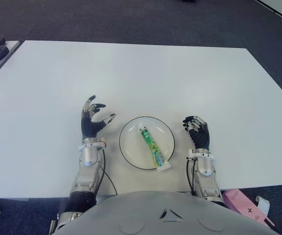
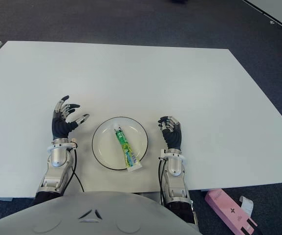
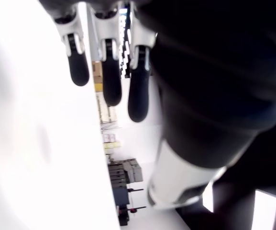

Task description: Put the toothpaste on the table into the plate.

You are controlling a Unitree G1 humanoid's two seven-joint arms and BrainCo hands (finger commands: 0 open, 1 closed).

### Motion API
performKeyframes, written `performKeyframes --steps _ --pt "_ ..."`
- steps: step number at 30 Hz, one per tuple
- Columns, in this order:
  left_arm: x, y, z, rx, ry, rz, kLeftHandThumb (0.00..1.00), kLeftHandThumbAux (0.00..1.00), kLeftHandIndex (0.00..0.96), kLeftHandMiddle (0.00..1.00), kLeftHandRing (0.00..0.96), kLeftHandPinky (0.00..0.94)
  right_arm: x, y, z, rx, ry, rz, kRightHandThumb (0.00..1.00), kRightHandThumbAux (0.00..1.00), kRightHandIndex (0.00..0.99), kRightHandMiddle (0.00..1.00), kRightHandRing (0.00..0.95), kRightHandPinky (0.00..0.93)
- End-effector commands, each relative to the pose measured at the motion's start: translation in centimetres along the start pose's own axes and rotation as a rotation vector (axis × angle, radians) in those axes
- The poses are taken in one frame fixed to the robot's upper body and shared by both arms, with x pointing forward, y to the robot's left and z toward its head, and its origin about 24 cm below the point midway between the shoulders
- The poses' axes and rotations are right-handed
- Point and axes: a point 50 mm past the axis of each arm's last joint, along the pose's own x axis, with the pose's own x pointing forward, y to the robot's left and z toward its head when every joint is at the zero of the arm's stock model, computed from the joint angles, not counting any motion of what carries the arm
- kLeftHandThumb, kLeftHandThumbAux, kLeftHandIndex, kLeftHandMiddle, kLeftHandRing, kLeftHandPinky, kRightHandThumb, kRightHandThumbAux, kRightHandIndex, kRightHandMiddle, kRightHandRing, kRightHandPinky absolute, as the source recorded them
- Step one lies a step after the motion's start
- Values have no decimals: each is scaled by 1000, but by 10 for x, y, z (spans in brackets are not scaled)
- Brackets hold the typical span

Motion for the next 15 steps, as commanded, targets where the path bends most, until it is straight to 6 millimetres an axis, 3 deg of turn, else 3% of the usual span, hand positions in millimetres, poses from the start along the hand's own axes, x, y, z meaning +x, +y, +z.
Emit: performKeyframes --steps 1,15 --pt "2 3 -18 -18 45 -18 30 998 484 474 455 474 1 -1 -2 1 7 3 708 726 429 507 499 502" --pt "-6 -2 -28 18 64 -133 34 998 500 481 476 498 2 -2 -1 26 -7 -7 709 726 429 504 499 500"
